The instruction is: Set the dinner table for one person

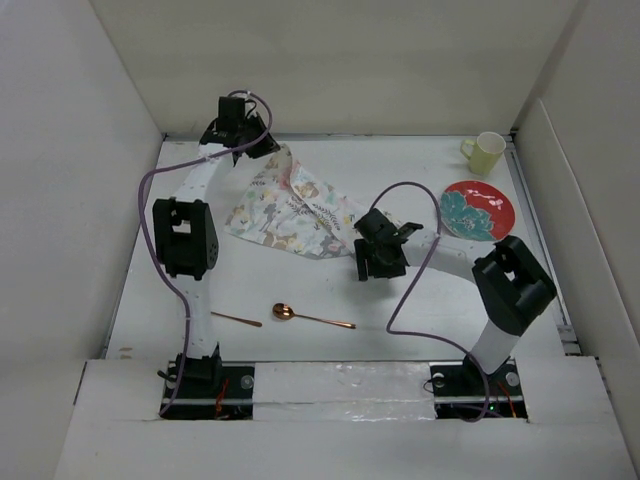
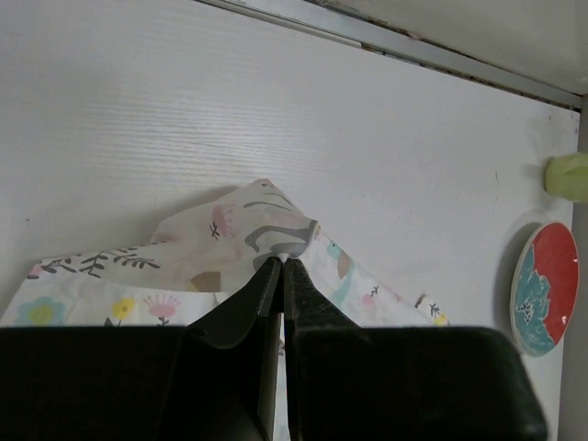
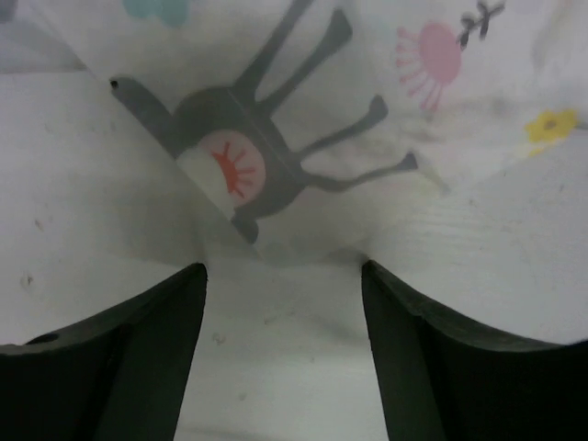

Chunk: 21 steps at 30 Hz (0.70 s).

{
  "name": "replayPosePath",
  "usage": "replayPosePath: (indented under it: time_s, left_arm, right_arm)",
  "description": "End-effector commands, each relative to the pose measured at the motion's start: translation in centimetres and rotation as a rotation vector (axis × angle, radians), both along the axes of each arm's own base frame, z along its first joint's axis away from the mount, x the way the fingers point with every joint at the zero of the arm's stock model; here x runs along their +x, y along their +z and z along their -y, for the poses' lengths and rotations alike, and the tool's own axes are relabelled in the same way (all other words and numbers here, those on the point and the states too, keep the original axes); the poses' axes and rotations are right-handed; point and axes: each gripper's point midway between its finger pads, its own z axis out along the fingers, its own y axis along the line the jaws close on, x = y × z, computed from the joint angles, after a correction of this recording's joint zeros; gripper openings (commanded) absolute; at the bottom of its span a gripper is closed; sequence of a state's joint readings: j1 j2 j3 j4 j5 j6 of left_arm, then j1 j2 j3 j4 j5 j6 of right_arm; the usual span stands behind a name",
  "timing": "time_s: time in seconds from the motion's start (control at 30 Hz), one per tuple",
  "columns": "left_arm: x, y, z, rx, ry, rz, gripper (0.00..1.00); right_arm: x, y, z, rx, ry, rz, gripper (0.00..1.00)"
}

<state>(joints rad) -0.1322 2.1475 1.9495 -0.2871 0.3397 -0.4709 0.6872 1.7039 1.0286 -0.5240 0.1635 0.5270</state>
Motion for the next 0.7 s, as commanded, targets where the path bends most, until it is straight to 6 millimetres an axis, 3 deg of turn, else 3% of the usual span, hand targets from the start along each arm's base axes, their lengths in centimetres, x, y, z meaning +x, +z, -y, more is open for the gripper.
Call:
replayPosePath:
  time_s: [0.0,0.07,0.17,0.3,0.33,0.4,0.43,0.47,0.5,0.53,0.57,0.6,0.63,0.67]
  left_arm:
    - [-0.8,5.1,0.1,0.001,-0.028,0.13,0.0]
    - [-1.2,5.7,0.2,0.0,-0.036,0.141,0.0]
    - [-1.9,6.2,-0.1,0.012,-0.035,0.152,0.0]
    - [-3.0,6.3,-0.6,0.04,-0.028,0.146,0.0]
    - [-3.2,6.4,-0.8,0.05,-0.026,0.147,0.0]
    - [-4.0,7.4,-1.3,0.073,-0.02,0.161,0.0]
    - [-4.3,7.9,-1.5,0.079,-0.016,0.17,0.0]
    - [-4.9,9.9,-2.0,0.092,0.003,0.211,0.0]
    - [-5.5,10.6,-2.3,0.104,0.012,0.223,0.0]
    - [-6.5,13.3,-3.0,0.117,0.037,0.275,0.0]
    - [-7.1,14.6,-3.4,0.127,0.055,0.3,0.0]
    - [-9.3,18.6,-4.8,0.151,0.113,0.383,0.0]
    - [-9.4,18.7,-4.8,0.151,0.114,0.384,0.0]
    - [-10.2,19.8,-5.3,0.159,0.134,0.404,0.0]
  right_arm:
    - [1.9,-0.3,0.4,-0.068,-0.031,0.043,0.69]
    - [2.5,-0.4,0.4,-0.088,-0.047,0.056,0.58]
    - [3.3,-0.8,0.6,-0.119,-0.063,0.071,0.5]
    - [3.7,-1.4,0.7,-0.146,-0.064,0.069,0.05]
    - [3.8,-1.3,0.8,-0.152,-0.068,0.075,0.0]
    - [4.1,1.0,1.4,-0.153,-0.083,0.126,0.0]
    - [4.2,2.5,1.3,-0.147,-0.082,0.163,0.0]
    - [4.3,5.7,2.2,-0.145,-0.099,0.226,0.0]
    - [4.3,8.0,2.2,-0.13,-0.1,0.274,0.0]
    - [4.3,10.3,2.7,-0.116,-0.109,0.317,0.0]
    - [3.8,12.4,4.0,-0.141,-0.116,0.349,0.0]
    - [3.1,19.9,5.7,-0.072,-0.154,0.495,0.0]
    - [3.1,20.0,5.9,-0.084,-0.137,0.497,0.0]
    - [2.3,23.6,6.8,-0.024,-0.156,0.576,0.0]
